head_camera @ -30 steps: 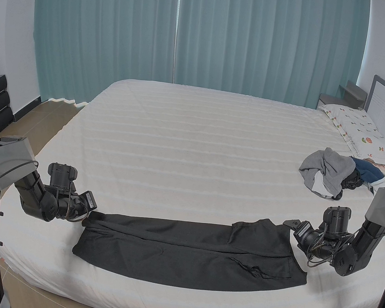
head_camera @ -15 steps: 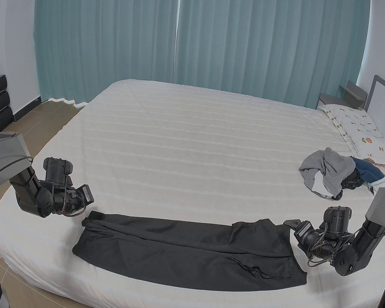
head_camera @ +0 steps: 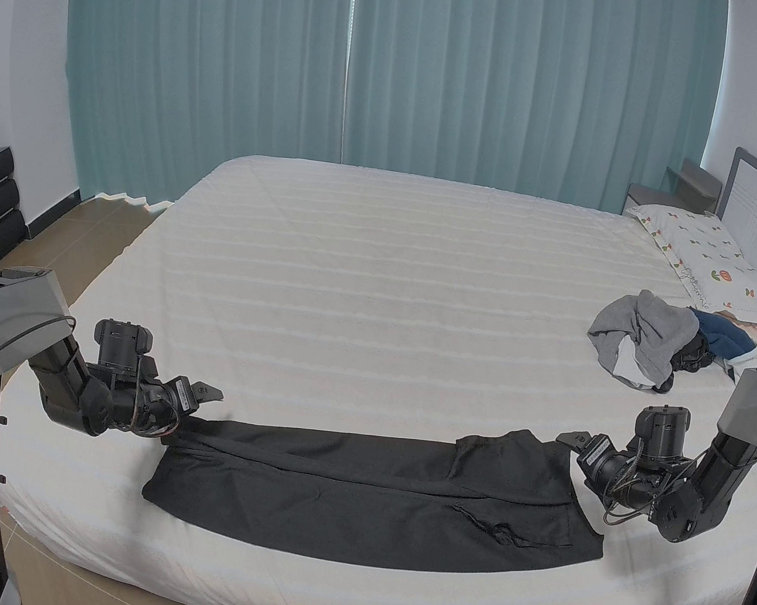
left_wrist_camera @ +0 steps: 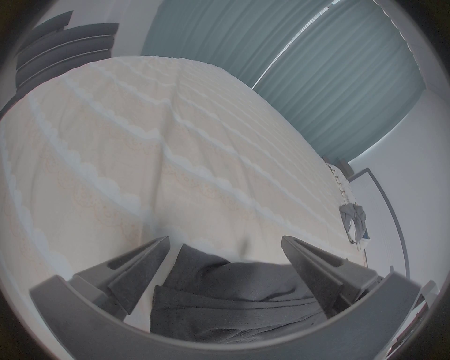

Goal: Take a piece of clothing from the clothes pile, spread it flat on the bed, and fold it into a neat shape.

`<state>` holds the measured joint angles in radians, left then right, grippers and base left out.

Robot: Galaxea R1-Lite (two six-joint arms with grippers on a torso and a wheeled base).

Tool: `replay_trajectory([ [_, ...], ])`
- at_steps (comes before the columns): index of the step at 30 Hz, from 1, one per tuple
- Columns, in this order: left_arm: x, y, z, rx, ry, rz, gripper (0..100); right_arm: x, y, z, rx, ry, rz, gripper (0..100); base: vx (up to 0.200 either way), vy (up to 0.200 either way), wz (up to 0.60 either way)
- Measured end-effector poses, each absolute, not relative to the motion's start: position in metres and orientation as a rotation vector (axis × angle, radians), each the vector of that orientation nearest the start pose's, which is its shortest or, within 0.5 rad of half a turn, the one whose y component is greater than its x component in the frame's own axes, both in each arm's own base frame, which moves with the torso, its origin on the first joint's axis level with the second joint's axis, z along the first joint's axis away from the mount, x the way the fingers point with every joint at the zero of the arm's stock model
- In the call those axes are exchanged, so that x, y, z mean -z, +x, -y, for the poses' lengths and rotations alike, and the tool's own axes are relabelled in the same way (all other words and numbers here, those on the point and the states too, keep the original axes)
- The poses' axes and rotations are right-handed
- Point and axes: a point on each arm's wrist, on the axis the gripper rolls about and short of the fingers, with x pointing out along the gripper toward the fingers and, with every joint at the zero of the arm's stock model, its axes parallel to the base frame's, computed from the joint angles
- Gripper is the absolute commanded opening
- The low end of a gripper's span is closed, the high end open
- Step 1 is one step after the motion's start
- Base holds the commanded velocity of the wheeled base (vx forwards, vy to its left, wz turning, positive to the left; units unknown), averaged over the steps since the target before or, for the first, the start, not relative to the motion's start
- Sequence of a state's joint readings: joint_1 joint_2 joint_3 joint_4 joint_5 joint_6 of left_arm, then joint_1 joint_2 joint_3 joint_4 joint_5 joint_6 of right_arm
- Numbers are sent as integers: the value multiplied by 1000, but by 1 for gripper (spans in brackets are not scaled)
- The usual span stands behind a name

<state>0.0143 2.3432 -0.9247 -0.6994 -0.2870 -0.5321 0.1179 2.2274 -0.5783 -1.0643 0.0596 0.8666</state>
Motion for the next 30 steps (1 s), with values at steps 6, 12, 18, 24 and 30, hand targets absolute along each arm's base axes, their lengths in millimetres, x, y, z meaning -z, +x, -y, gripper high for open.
replay_trajectory([
  [6,20,386,2,68,-604,-786,100,-1,328,-41,91,821,-623,100,0,0,0],
  [12,24,385,6,77,-573,-798,0,-1,328,-41,91,821,-624,100,0,0,0],
  [18,28,383,2,56,-503,-796,0,0,328,-41,91,821,-624,100,0,0,0],
  [24,22,389,-2,4,-609,-702,0,-1,328,-41,91,821,-624,100,0,0,0],
  [30,17,392,-9,-50,-629,-609,0,-1,327,-40,93,822,-622,100,0,0,0],
])
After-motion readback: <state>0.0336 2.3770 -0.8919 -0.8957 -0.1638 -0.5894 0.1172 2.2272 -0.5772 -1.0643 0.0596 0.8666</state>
